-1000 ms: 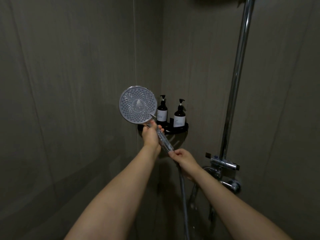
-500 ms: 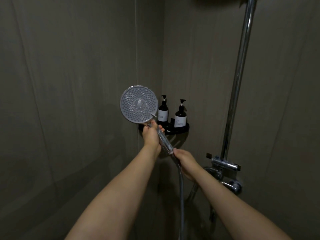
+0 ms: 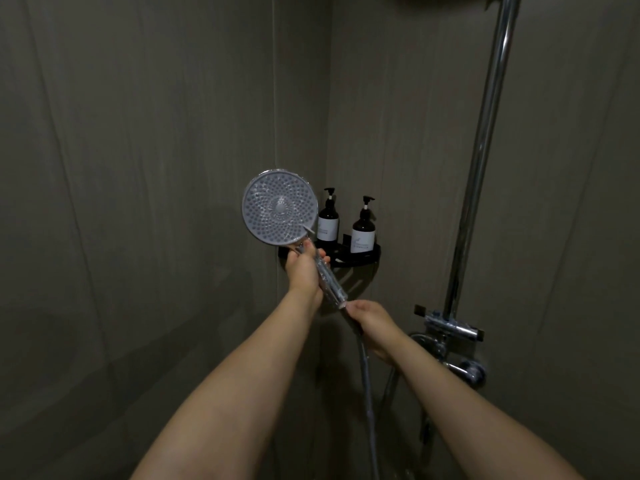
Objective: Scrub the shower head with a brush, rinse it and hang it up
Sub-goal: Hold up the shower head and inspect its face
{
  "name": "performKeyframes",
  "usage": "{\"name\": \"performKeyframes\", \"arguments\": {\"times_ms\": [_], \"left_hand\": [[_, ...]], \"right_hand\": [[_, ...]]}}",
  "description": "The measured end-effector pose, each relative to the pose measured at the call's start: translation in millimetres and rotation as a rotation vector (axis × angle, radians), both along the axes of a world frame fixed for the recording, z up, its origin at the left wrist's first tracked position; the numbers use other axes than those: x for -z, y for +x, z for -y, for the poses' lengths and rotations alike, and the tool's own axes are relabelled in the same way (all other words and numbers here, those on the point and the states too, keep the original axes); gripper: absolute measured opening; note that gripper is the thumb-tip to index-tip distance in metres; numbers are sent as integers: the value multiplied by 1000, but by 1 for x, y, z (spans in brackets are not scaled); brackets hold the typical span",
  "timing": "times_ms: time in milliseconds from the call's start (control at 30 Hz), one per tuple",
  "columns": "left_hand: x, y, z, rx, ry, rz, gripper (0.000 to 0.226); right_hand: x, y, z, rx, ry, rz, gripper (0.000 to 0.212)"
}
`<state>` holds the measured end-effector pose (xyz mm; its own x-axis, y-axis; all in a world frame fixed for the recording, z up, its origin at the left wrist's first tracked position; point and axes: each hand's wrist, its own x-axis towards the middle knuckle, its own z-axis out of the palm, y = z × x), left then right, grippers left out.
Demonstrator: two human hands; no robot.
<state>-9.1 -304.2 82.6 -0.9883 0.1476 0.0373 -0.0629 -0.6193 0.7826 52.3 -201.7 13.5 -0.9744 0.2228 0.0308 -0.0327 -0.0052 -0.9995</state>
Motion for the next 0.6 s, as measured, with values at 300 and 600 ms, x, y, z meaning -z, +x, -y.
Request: {"name": "performKeyframes", "arguments": {"times_ms": [300, 600], "left_hand": [[2, 0, -1, 1, -11, -2, 10], [2, -2, 0, -6, -4, 0, 11]], "right_hand": [[6, -3, -4, -2, 81, -7, 11], [4, -2, -3, -26, 9, -29, 16]]}}
